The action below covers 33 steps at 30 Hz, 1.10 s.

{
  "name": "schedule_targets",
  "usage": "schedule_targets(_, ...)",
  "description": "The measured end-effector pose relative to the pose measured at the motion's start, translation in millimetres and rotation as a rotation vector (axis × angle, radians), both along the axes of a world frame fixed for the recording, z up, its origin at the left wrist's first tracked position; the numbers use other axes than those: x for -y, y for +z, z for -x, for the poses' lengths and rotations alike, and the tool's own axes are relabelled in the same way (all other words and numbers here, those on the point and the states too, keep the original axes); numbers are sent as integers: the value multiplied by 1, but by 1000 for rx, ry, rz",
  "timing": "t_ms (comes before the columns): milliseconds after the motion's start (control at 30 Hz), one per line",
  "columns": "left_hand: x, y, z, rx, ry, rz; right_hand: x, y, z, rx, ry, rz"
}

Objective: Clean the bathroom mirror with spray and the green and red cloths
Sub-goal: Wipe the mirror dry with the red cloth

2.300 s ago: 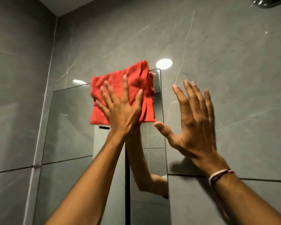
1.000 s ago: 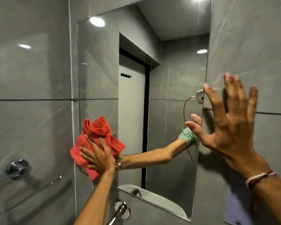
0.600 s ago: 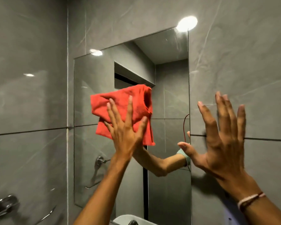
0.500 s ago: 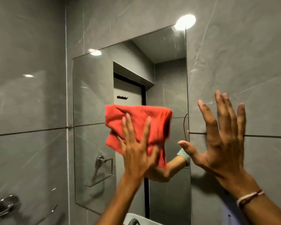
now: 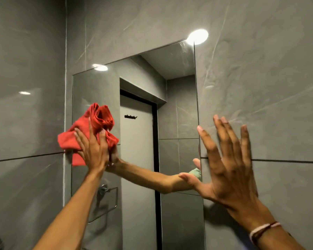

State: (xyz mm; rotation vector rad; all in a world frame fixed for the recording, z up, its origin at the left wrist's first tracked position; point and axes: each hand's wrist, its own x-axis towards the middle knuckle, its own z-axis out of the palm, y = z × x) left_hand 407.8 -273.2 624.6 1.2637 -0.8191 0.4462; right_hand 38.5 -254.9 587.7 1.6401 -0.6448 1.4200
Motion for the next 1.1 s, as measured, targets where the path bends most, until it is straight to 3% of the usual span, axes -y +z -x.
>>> schedule_targets(133,-11,2,54,191,-33,36,-1,0,3,-72,58,-41)
schedule_targets(233,-33,-18,114,346,-108,-60,-14,-3,5,-66,212,-137)
schedule_targets(367,-62,-41,183,410,-353,-177,-41,-10,0,160,558,-484)
schedule_targets(467,-84,-53,209,489,-565,-172,-60,-5,-7,347,697,-627)
schedule_targets(533,-93,-52,210,424,-651,-111,-70,5,-9,429,670,-663)
schedule_targets(700,-102,-27,185,287,-422,93,-77,42,-11,557,542,-845)
schedule_targets(867,-100,-8,158,32,-424,-206,-76,52,-9,583,584,-958)
schedule_targets(933,-106,-7,152,14,-543,-240,-81,51,1,593,655,-972)
schedule_targets(1100,-146,-26,167,7,-1105,-280,-103,32,44,568,775,-1016)
